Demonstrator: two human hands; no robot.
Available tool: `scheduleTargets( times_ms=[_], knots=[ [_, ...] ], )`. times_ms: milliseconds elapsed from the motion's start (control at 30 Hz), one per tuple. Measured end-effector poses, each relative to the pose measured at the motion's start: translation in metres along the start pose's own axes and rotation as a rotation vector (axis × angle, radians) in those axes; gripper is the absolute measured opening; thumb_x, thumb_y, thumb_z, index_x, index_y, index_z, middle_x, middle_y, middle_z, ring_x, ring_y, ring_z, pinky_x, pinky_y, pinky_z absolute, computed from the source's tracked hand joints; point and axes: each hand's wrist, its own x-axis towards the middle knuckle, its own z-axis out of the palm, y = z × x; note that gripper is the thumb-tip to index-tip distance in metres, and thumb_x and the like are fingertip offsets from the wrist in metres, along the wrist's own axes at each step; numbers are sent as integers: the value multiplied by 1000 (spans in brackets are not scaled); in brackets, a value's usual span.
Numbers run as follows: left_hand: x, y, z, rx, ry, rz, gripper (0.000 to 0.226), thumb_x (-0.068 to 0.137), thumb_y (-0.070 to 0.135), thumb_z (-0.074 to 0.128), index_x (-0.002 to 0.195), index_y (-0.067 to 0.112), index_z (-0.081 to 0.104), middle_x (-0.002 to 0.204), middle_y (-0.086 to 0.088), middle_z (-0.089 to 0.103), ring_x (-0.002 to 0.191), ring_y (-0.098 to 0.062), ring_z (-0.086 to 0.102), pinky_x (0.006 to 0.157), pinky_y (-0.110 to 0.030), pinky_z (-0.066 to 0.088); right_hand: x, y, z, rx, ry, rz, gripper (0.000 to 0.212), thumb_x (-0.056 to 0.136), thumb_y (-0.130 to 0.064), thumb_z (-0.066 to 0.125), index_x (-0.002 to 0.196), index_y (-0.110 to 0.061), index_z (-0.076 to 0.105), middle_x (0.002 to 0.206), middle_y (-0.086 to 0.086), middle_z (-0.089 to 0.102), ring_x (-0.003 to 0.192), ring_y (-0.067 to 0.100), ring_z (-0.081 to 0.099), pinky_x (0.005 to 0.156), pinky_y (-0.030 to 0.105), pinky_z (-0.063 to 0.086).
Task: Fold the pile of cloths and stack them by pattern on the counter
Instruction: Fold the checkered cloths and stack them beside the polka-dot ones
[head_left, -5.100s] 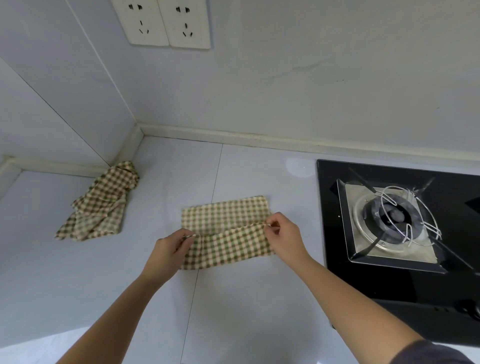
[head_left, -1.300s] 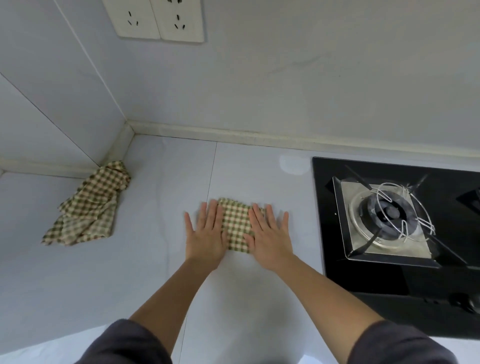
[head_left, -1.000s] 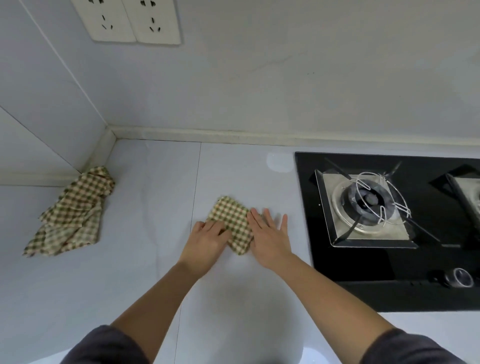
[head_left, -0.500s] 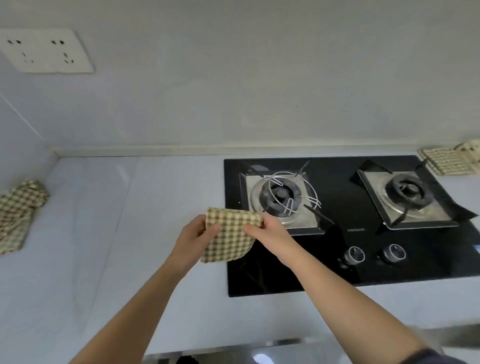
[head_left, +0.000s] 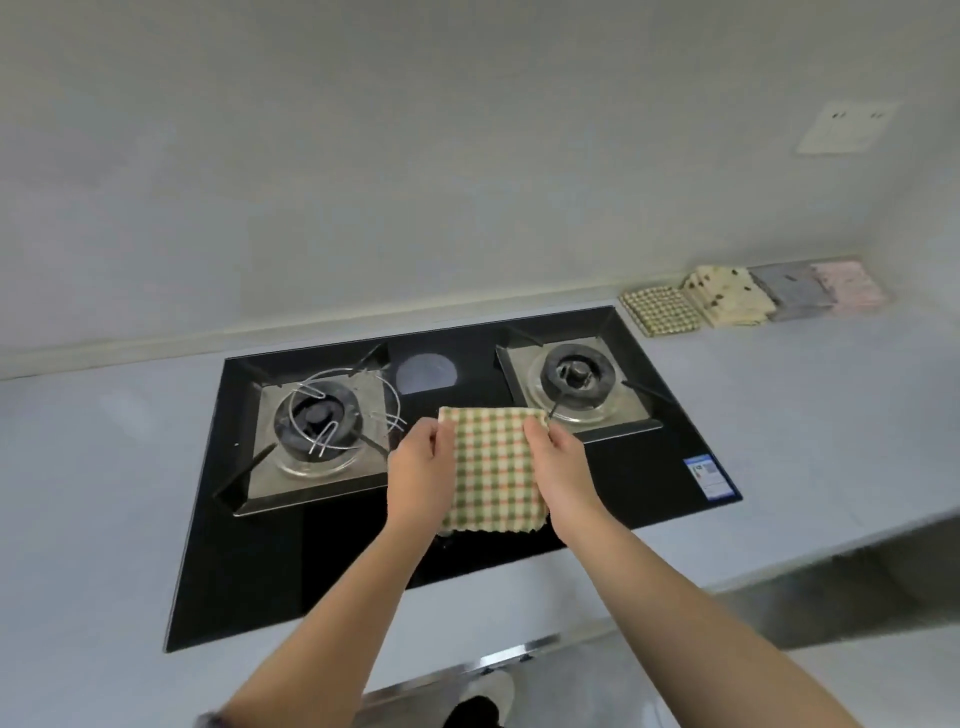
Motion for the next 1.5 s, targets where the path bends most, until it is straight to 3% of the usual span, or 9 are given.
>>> scheduleTargets(
  times_ms=[100, 300, 400, 533, 633, 967, 1233, 1400, 1500],
  knots=[
    [13, 27, 62, -5, 10, 30, 34, 101, 31, 40, 77, 10, 51, 62, 3, 44, 57, -11, 38, 54, -29, 34, 36, -8, -49, 45, 22, 110, 28, 97, -44, 47, 99, -20, 62, 98, 4, 68, 88, 18, 66, 68, 29, 50],
    [51, 86, 194, -17, -115, 41, 27, 100, 39, 41, 87, 20, 56, 73, 4, 59, 65, -8, 55, 63, -29, 47, 124, -23, -164, -59, 215, -11, 36, 99, -40, 46, 94, -9, 63, 90, 7, 67, 79, 18, 65, 68, 30, 53],
    [73, 121, 253, -9, -191, 52, 30, 99, 35, 44, 74, 20, 49, 62, 5, 48, 56, -10, 43, 56, -29, 39, 170, -37, -218, -80, 274, -35, 39, 100, -37, 45, 86, -4, 59, 81, 8, 60, 74, 20, 59, 69, 35, 51],
    [100, 144, 322, 66, -209, 39, 26, 101, 32, 38, 91, 12, 51, 74, -1, 55, 62, -16, 49, 57, -33, 41, 226, -47, -267, -172, 329, -66, 38, 100, -34, 43, 73, -8, 48, 70, 2, 50, 64, 14, 49, 60, 29, 41],
    [131, 153, 369, 158, -168, 19, 29, 103, 33, 31, 94, 12, 48, 76, -1, 54, 63, -17, 50, 53, -31, 38, 275, -60, -288, -323, 338, -121, 39, 102, -30, 39, 66, -17, 36, 65, -4, 41, 58, 9, 39, 53, 26, 29],
    [257, 150, 484, 516, 68, -120, 28, 105, 32, 23, 96, 12, 41, 83, -7, 55, 73, -27, 49, 63, -35, 37, 466, -69, -314, -758, 201, -280, 29, 104, -33, 31, 85, -16, 46, 71, -7, 47, 73, 19, 52, 63, 33, 37],
    [290, 127, 520, 707, 110, -170, 14, 102, 17, 28, 108, 10, 38, 93, -10, 64, 68, -27, 48, 60, -33, 34, 522, -49, -303, -1006, 138, -277, 27, 105, -24, 32, 115, -6, 49, 103, 12, 65, 92, 29, 63, 64, 33, 40],
    [291, 144, 510, 941, 60, 225, 41, 84, -3, 45, 121, 12, 39, 116, -7, 44, 95, -25, 48, 71, -33, 38, 512, -53, -303, -1212, 150, -475, 35, 97, -9, 40, 133, -7, 38, 133, 18, 46, 120, 35, 46, 90, 41, 44],
    [283, 147, 486, 969, 133, 359, 40, 68, -9, 59, 102, 12, 56, 101, -6, 52, 86, -25, 50, 69, -33, 34, 493, -60, -308, -1190, 159, -593, 42, 91, -4, 51, 133, -7, 42, 143, 19, 39, 127, 37, 41, 100, 43, 39]
  ],
)
